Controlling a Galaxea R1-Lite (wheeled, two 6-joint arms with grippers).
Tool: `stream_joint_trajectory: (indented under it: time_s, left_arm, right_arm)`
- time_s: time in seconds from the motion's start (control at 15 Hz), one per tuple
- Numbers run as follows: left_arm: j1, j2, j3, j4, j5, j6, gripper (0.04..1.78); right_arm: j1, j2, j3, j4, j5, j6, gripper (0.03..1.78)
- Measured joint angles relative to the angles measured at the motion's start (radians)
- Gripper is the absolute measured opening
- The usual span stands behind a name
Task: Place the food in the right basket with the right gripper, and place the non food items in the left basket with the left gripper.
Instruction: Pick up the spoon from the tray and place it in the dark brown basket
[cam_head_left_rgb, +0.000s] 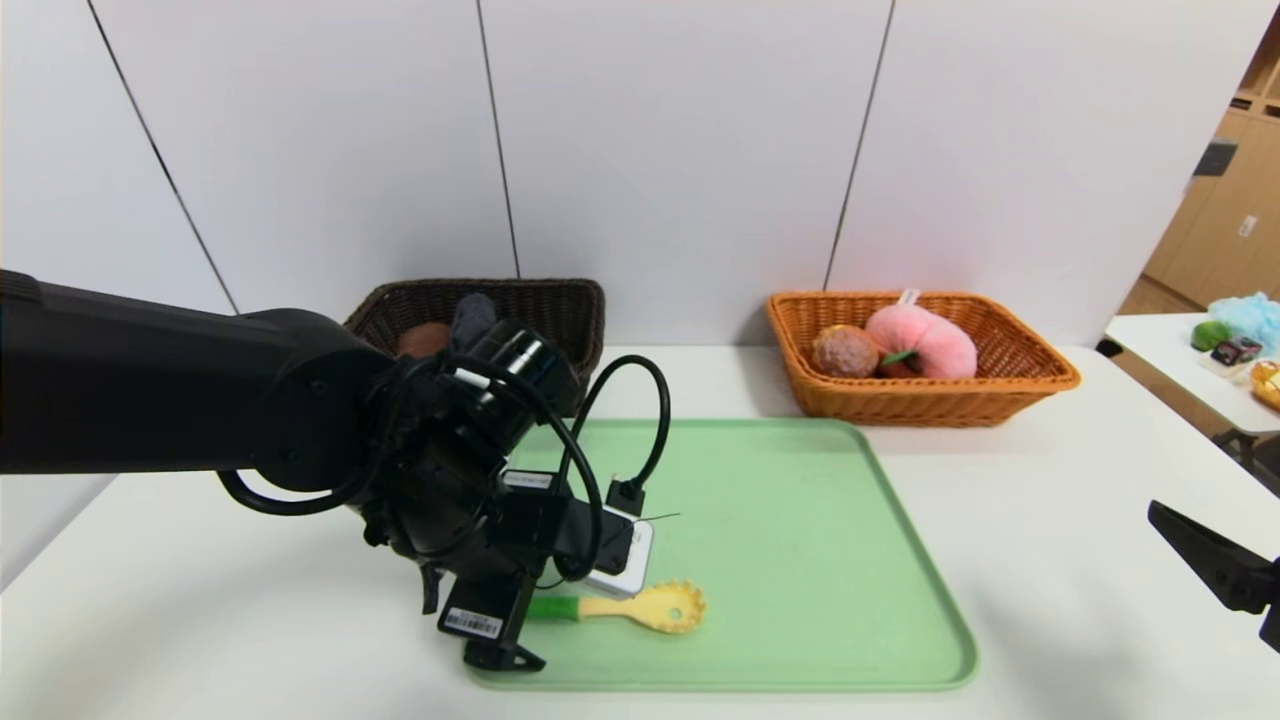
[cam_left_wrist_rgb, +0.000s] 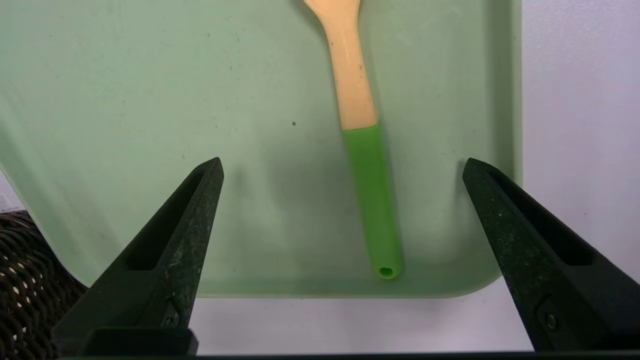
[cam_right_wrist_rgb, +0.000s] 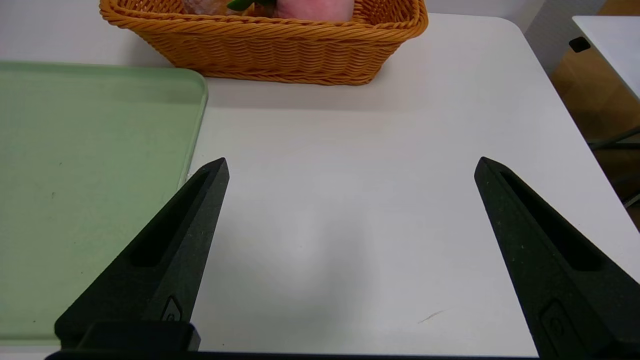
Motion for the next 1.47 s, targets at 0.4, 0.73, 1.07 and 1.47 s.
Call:
stream_joint_trajectory:
  time_s: [0.4, 0.73, 1.07, 1.47]
  left_arm:
    - [0.005, 0.01, 0.013, -0.002, 0.007, 0.0, 1.69]
    - [0.004, 0.02, 0.014, -0.035, 0.008, 0.0, 1.69]
    - [0.004, 0.031, 0.012, -0.061, 0.005, -0.015, 1.69]
    - [0.004, 0.033, 0.013, -0.059, 0.001, -0.032, 0.96]
  right_arm:
    - [0.0, 0.003, -0.003, 0.001, 0.013, 0.0, 1.7]
    - [0.0, 0.002, -0.001, 0.0, 0.013, -0.001, 1.7]
    - [0.0, 0.003, -0.001, 0.0, 0.014, -0.001, 1.7]
    - [0.0, 0.005, -0.001, 0.001, 0.014, -0.001, 1.7]
